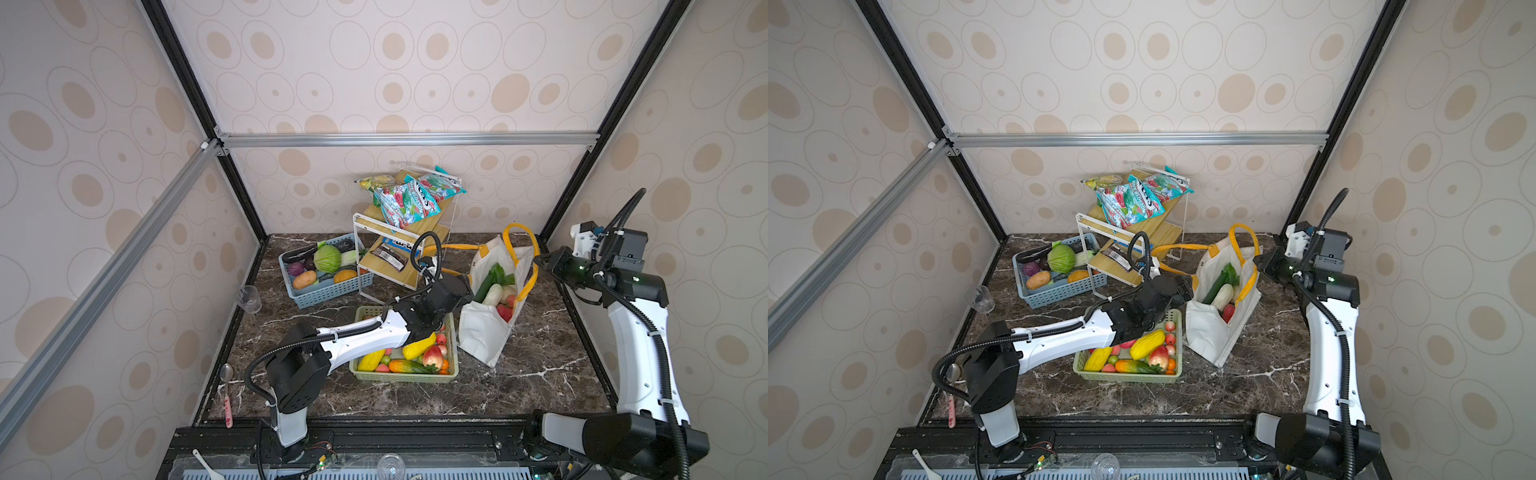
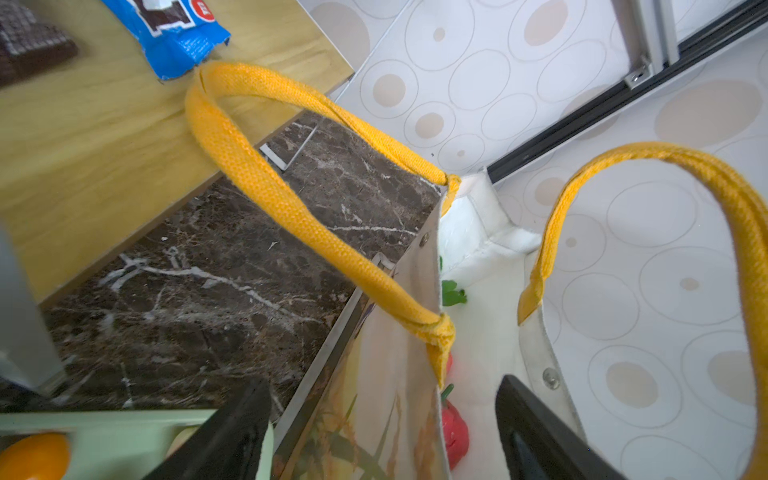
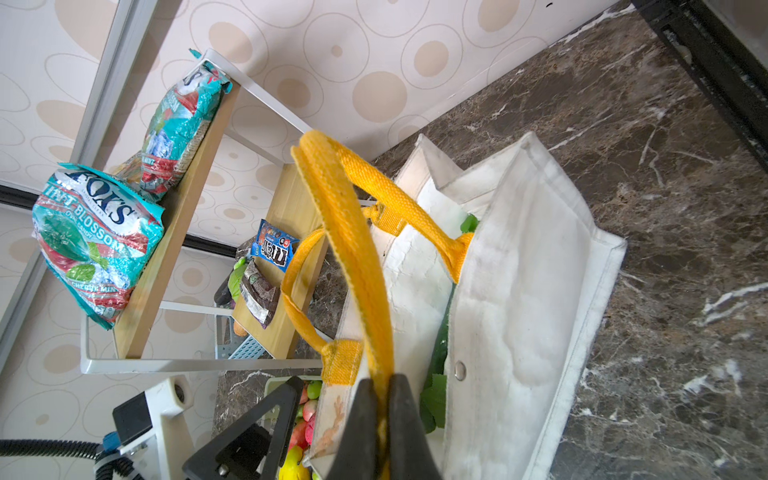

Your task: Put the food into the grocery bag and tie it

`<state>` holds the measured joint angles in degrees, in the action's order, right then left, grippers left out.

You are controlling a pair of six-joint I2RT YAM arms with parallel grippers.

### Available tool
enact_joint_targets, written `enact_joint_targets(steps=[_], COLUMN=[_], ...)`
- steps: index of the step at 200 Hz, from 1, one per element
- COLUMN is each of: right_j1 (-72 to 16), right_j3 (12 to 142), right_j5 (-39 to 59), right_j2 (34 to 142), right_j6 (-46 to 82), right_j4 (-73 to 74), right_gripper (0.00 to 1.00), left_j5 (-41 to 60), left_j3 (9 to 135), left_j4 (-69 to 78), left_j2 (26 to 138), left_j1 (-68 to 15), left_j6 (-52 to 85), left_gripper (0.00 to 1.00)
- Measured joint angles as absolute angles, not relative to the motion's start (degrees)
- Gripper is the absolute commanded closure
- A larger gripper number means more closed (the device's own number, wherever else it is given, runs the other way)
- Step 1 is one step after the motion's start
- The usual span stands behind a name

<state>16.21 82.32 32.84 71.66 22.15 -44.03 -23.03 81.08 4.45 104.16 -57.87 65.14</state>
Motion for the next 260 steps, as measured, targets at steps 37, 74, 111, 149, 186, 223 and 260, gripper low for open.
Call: enact_joint_targets(steps=[37,74,111,149,186,223,260], right_j1=[16.2,16.2,16.2,16.8,20.2,22.5,23.0], right_j3=[82.7,82.7,82.7,84.2,84.3,84.2,84.2], right_j5=[33.8,34.3,34.2,32.9,31.1,30.5,30.1], right_j2=[72.3,72.4,72.4,72.4,72.4,72.3,72.3], right_j6=[22.1,22.1,22.0,22.0,23.0,24.1,24.2], right_j4=[-44.0,-43.9,-44.2,-45.3,-46.0,-46.0,-46.0], right_gripper=[0.93,0.93,0.93,0.95,0.95,0.95,0.95], left_j5=[-23.0,-22.4,-23.8,-25.0,-24.9,-24.6,-25.3], left_j3=[80.0,80.1,81.5,82.3,83.2,83.8,84.0], left_j4=[10.9,14.1,15.5,19.3,22.9,27.3,30.4], left_j2=[105.3,109.1,112.1,112.6,113.8,115.7,115.8], left_j1=[-57.4,-56.4,-56.4,-56.3,-55.9,-55.4,-55.4], left_j6=[66.8,68.9,69.0,66.7,65.1,62.8,57.5], left_gripper=[0.16,0.16,0.16,0.16,0.25,0.47,0.67])
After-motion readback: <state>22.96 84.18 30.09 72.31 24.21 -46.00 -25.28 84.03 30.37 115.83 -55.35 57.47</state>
